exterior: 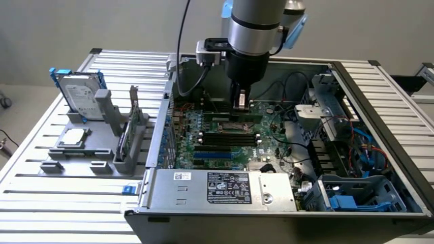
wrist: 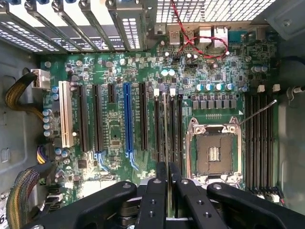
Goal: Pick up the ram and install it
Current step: 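Press down the ram until it locks into place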
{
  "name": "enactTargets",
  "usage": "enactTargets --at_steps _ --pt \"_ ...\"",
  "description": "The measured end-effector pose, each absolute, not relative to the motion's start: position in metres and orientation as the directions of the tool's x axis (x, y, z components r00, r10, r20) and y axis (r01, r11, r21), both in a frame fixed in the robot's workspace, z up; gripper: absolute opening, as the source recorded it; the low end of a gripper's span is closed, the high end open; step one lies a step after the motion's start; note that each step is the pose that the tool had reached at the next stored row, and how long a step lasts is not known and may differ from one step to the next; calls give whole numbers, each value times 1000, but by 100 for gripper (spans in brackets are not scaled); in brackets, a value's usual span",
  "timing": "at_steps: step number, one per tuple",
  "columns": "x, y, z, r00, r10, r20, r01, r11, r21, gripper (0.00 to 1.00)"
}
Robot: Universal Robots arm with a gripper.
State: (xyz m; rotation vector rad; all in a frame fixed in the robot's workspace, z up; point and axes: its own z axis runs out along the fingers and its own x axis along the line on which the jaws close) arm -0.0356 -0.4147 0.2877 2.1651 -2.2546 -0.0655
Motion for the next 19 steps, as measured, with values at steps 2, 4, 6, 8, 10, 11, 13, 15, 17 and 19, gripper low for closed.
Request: enactTargets --at_steps 2,4,6,8,10,11,13,15,17,19 --pt "-37 -416 284 -40 -999 -18 -998 39 40 14" --pt "-38 -417 280 -40 -999 -18 -998 39 40 14" --pt "-39 -419 277 -40 -999 -18 -998 39 39 14" --pt "-39 -420 273 -40 -999 -18 -999 39 37 14" --pt "-40 -421 269 -40 -999 -18 -999 39 34 14" --pt "-40 -421 268 -40 -999 -18 -999 39 34 14" --pt "-40 -421 264 -40 -999 -18 -999 39 33 14" --pt "-40 -421 260 -40 -999 -19 -999 39 33 14" --pt "-40 -421 257 -40 -999 -18 -999 39 32 14" --pt "-40 -421 253 -40 -999 -19 -999 39 32 14"
